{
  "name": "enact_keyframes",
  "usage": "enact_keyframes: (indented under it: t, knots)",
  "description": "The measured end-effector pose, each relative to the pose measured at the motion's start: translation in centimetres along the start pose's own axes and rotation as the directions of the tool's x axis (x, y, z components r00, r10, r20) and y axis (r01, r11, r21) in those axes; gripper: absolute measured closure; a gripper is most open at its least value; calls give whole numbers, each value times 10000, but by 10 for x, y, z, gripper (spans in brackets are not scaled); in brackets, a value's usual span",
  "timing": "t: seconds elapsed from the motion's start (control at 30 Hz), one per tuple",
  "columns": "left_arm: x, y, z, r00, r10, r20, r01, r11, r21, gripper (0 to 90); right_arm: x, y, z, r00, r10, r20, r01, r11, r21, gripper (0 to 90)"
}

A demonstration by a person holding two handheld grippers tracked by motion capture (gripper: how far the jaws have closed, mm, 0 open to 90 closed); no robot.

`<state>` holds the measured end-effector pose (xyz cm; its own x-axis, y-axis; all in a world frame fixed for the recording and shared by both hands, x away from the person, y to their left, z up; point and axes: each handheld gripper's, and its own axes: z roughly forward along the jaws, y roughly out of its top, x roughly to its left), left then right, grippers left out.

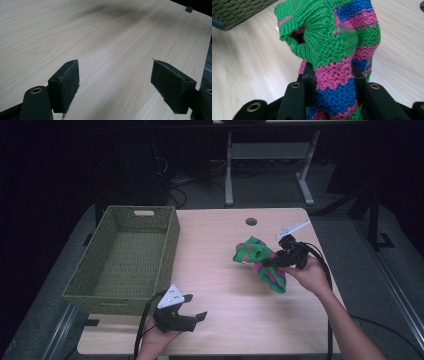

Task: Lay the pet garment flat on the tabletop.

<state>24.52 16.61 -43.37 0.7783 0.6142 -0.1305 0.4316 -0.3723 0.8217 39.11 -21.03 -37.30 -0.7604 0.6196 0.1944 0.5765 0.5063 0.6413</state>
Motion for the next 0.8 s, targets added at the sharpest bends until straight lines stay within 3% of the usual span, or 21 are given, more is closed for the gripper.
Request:
enact_keyframes:
  t: [0.8]
  knots:
    - [-2, 0, 0, 9999, 156, -50, -156, 9999, -13, 223, 32, -11, -16, 9965, -758, -342, 746, 9967, -331, 663]
